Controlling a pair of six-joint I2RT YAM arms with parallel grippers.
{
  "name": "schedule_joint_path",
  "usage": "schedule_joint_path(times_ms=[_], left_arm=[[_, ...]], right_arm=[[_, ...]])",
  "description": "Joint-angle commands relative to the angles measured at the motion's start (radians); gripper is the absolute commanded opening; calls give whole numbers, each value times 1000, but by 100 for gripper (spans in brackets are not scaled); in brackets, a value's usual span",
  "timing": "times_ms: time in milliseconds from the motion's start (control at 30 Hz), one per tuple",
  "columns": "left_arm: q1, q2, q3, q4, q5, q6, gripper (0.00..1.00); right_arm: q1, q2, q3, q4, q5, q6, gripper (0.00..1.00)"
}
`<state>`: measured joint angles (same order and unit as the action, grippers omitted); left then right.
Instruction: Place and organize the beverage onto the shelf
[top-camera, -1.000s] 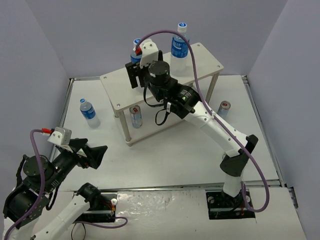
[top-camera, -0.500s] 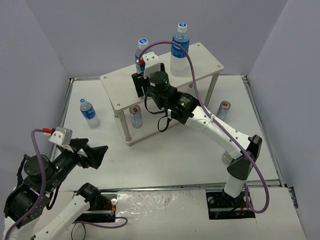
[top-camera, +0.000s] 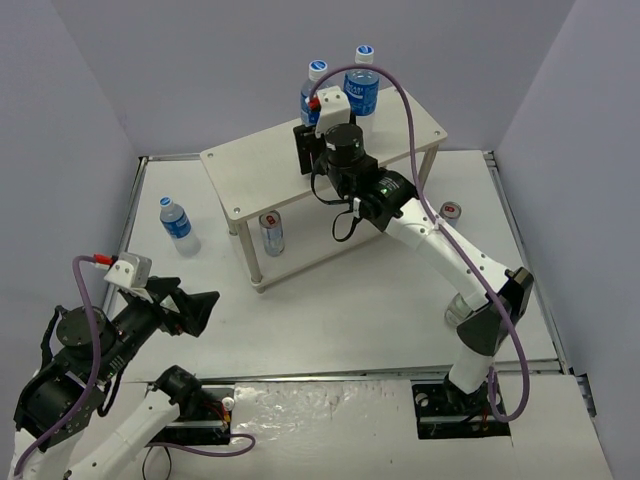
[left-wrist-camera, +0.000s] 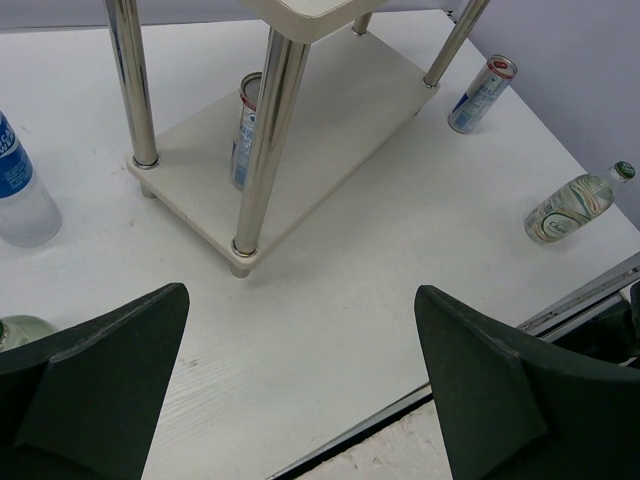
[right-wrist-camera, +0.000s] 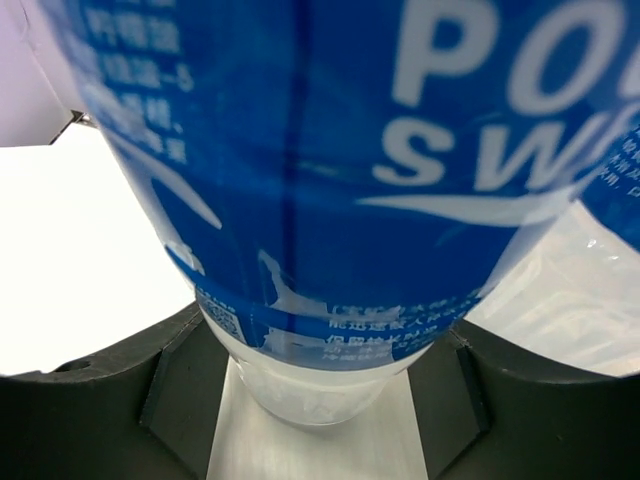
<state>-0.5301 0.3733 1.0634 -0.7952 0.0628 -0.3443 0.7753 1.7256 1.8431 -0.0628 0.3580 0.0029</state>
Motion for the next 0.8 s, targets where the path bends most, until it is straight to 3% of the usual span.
schedule_joint_path(times_ms=[0, 167, 333, 767], left_arm=[[-1, 30, 6, 44, 11, 4, 94], [-2, 35, 0, 50, 8, 5, 94], [-2, 38, -6, 57, 11, 5, 94], [-2, 53, 6, 68, 6, -4, 94]], right_arm=[[-28, 8, 48, 41, -10, -3, 52], [-30, 11, 67, 41, -36, -3, 54], [-30, 0, 62, 40, -37, -3, 65], [-19, -130, -53, 41, -53, 71, 71]])
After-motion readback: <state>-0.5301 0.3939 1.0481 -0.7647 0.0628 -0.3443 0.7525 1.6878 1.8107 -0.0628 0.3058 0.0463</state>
